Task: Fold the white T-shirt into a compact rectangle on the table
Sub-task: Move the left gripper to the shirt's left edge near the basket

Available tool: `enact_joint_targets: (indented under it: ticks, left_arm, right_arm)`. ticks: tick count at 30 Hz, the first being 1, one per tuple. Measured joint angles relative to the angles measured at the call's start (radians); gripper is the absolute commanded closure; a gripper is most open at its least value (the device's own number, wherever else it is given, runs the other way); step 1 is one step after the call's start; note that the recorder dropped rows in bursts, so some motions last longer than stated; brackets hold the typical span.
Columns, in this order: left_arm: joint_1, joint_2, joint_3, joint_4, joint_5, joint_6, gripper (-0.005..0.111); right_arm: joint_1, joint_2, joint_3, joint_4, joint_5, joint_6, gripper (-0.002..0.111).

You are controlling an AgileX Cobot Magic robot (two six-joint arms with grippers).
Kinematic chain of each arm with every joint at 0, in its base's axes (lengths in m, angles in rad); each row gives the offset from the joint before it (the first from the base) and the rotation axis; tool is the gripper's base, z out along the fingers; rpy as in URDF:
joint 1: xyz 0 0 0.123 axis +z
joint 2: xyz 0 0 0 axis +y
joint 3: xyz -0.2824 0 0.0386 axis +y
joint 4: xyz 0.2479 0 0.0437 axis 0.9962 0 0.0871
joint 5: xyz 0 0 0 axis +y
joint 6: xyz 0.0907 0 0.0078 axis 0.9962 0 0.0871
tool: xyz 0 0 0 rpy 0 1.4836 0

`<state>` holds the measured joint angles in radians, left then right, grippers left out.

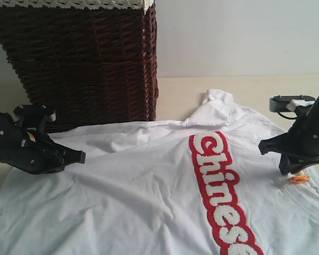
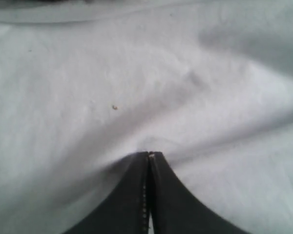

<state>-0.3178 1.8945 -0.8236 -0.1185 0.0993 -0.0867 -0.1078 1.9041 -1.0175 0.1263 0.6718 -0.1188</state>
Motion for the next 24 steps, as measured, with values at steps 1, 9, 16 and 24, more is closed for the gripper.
enact_joint_targets:
  ticks: [1,9,16,24]
  left_arm:
    - [-0.003,-0.01,0.004,0.0,0.014,0.0,0.107]
    - [-0.064,-0.13,0.009,0.002,0.063,0.015,0.107]
    - [-0.098,-0.254,0.009,0.002,0.105,0.027,0.107]
    - [-0.412,-0.302,0.009,0.002,0.143,0.258,0.097]
  right_arm:
    - [0.0,0.011,0.0,-0.011,-0.002,0.013,0.079]
    - [0.0,0.014,-0.051,-0.025,0.034,0.033,0.055]
    - [0.0,-0.068,-0.073,-0.025,0.058,0.033,0.054]
    - [0.0,-0.14,-0.073,-0.015,0.056,0.033,0.054]
